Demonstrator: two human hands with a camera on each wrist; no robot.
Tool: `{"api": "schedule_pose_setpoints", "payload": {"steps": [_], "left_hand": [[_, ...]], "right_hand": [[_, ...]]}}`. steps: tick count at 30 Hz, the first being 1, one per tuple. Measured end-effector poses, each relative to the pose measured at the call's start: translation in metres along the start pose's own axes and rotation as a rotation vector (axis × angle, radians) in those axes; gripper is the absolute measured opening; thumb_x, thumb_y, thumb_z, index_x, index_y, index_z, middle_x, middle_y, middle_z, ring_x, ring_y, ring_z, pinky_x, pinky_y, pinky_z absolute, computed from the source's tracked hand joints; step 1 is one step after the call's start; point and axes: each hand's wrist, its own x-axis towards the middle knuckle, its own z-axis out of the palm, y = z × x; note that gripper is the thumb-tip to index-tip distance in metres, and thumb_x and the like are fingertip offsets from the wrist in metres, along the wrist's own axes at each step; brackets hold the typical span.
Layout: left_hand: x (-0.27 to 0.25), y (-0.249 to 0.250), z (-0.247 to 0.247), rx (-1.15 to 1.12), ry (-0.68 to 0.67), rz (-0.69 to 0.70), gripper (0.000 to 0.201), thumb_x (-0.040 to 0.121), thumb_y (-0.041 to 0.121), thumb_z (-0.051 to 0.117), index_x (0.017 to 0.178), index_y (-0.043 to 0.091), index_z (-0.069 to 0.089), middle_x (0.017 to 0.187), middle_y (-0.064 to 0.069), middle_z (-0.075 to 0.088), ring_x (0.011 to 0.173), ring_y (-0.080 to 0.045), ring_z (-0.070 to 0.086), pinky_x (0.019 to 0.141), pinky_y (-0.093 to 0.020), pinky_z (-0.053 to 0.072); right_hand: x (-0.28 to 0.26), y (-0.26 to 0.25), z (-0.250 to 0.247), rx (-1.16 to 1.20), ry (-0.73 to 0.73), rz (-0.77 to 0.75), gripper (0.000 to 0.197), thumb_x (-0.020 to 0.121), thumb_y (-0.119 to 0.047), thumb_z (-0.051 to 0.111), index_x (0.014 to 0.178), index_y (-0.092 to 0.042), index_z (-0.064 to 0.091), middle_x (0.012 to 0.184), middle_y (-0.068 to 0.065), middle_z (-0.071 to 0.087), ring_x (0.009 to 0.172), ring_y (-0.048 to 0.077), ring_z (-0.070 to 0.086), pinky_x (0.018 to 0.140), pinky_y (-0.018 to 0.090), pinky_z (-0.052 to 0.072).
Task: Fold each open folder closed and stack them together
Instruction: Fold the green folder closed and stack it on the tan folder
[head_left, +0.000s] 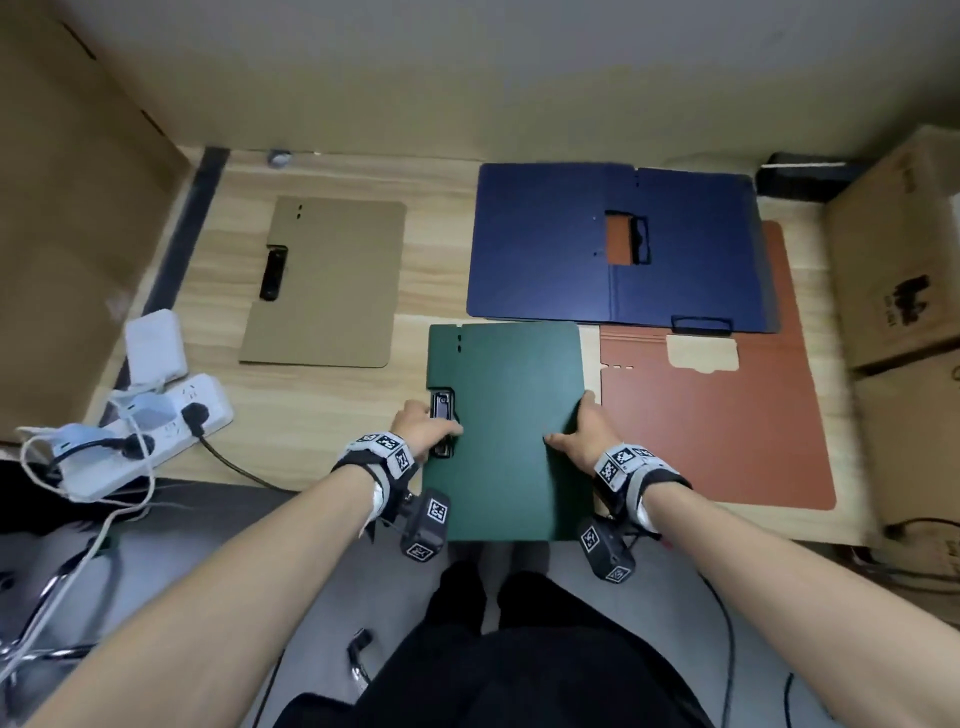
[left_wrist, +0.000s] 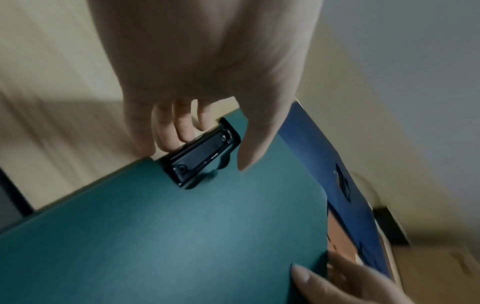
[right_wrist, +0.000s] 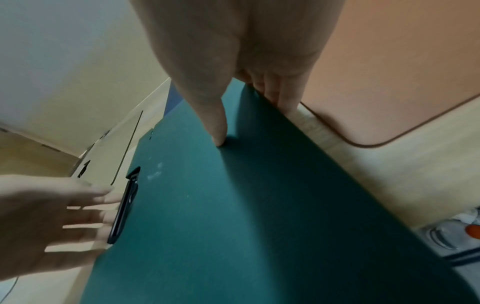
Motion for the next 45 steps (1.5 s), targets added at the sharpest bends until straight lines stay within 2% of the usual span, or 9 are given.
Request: {"api": "schedule_pose_setpoints", "payload": {"steps": [2,8,12,16,22,25,31,36,45], "left_hand": [[0.001,0.002,-0.004,-0.029,-0.028,-0.007,0.054,0.081,0.029,0.075,0.122,0.005,0.05,0.116,-0.01,0.055,0.08,-0.018,0.057,0.061,-0.028,0.048],[0.003,0.002,-0.013,-0.205,-0.085,-0.098,0.042,0.084,0.035,0.07,0.113,0.01,0.055,0.098,0.0,0.055,0.107,-0.023,0.056,0.089,-0.039,0.056],[0.01,0.009,-0.022,-0.282,-0.099,-0.073,0.034,0.082,0.016,0.072,0.111,0.001,0.062,0.104,-0.012,0.07,0.087,-0.023,0.068,0.066,-0.031,0.058],[0.028,0.016,-0.047,-0.208,-0.083,0.006,0.018,0.085,0.0,0.07,0.087,0.011,0.056,0.11,-0.017,0.069,0.089,-0.03,0.072,0.075,-0.04,0.061],[0.051,0.019,-0.107,0.028,-0.188,0.146,0.025,0.089,-0.008,0.058,0.106,0.008,0.048,0.107,-0.017,0.065,0.079,-0.027,0.067,0.06,-0.035,0.06],[0.063,0.015,-0.141,0.026,-0.238,0.162,0.035,0.088,-0.017,0.054,0.113,0.006,0.047,0.091,-0.008,0.06,0.079,-0.024,0.065,0.06,-0.036,0.061],[0.091,-0.004,-0.2,-0.028,-0.2,0.135,0.045,0.088,-0.015,0.057,0.128,-0.001,0.042,0.12,-0.022,0.063,0.103,-0.033,0.066,0.064,-0.042,0.062],[0.116,-0.022,-0.241,-0.199,-0.057,0.123,0.031,0.086,-0.008,0.066,0.107,0.01,0.052,0.118,-0.018,0.063,0.106,-0.033,0.067,0.086,-0.048,0.059],[0.151,-0.023,-0.296,-0.518,0.191,0.148,0.04,0.082,-0.002,0.069,0.121,0.008,0.065,0.119,-0.013,0.07,0.108,-0.027,0.067,0.098,-0.043,0.054]], "right_hand": [[0.001,-0.004,0.001,-0.041,0.019,-0.017,0.071,0.071,-0.035,0.084,0.117,-0.011,0.036,0.123,0.016,0.056,0.111,0.036,0.06,0.096,0.046,0.049],[0.011,-0.007,-0.012,-0.031,-0.01,-0.037,0.079,0.068,-0.031,0.087,0.124,-0.013,0.034,0.124,0.012,0.059,0.113,0.033,0.059,0.097,0.042,0.048],[0.01,-0.019,-0.014,-0.016,0.01,-0.008,0.075,0.066,-0.03,0.089,0.119,-0.015,0.038,0.121,0.01,0.061,0.111,0.032,0.061,0.097,0.043,0.048],[0.011,-0.04,-0.018,-0.045,0.06,0.024,0.084,0.059,-0.041,0.091,0.123,-0.013,0.044,0.123,0.012,0.054,0.114,0.035,0.057,0.1,0.045,0.046],[0.023,-0.071,0.003,0.033,0.036,0.104,0.107,0.029,-0.056,0.089,0.119,-0.017,0.046,0.12,0.007,0.06,0.107,0.027,0.061,0.097,0.043,0.05],[0.028,-0.091,0.018,0.12,0.018,0.129,0.09,0.044,-0.039,0.096,0.117,-0.014,0.05,0.115,0.003,0.066,0.105,0.023,0.063,0.096,0.04,0.051],[0.046,-0.153,0.041,0.161,-0.024,0.066,0.062,0.058,-0.038,0.093,0.11,-0.017,0.066,0.11,-0.002,0.072,0.1,0.021,0.067,0.094,0.037,0.052],[0.078,-0.203,0.054,0.138,0.0,0.032,0.078,0.045,-0.055,0.089,0.11,-0.021,0.062,0.11,-0.002,0.072,0.101,0.021,0.067,0.093,0.04,0.053],[0.121,-0.287,0.062,0.174,0.161,-0.094,0.082,0.066,-0.026,0.09,0.133,-0.016,0.043,0.116,0.001,0.059,0.107,0.021,0.056,0.097,0.037,0.047]]}}
